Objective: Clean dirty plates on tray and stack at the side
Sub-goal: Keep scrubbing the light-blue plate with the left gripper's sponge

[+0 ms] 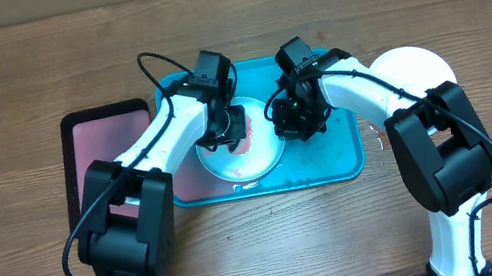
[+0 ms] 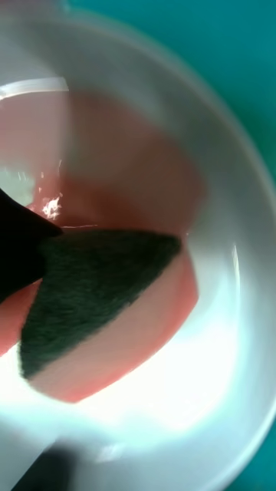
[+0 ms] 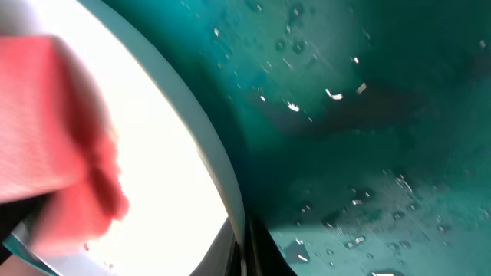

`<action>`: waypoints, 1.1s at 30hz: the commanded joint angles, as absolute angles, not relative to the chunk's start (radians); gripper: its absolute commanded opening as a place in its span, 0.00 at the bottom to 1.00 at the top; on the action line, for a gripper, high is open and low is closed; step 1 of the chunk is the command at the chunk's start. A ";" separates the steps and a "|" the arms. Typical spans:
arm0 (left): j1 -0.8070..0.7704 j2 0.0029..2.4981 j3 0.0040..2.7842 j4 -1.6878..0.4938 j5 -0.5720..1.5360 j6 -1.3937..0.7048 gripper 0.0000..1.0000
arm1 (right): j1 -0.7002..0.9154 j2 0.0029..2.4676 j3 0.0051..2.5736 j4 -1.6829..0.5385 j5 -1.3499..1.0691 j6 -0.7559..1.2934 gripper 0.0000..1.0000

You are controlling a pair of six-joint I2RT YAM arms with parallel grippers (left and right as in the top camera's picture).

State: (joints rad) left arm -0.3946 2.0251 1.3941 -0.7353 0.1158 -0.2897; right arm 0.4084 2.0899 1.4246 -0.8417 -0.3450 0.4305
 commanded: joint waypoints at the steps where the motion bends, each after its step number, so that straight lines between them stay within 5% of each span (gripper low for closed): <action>1: -0.425 2.035 1.389 -0.777 -0.255 -0.469 0.04 | 0.405 2.104 1.401 -0.839 -0.294 0.449 0.04; 9: -0.501 2.034 1.397 -0.907 -0.305 -0.497 0.04 | 0.405 2.104 1.401 -0.839 -0.294 0.452 0.04; 22: -0.532 2.034 1.456 -0.974 0.174 -0.278 0.04 | 0.405 2.104 1.401 -0.840 -0.294 0.452 0.04; 33: -0.529 2.035 1.453 -0.828 0.024 -0.472 0.04 | 0.404 2.104 1.353 -0.770 -0.445 0.484 0.04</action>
State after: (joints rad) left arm -0.5220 2.0251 1.4391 -0.8558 0.1108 -0.3893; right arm 0.4053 2.0895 1.4075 -0.8074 -0.3828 0.4599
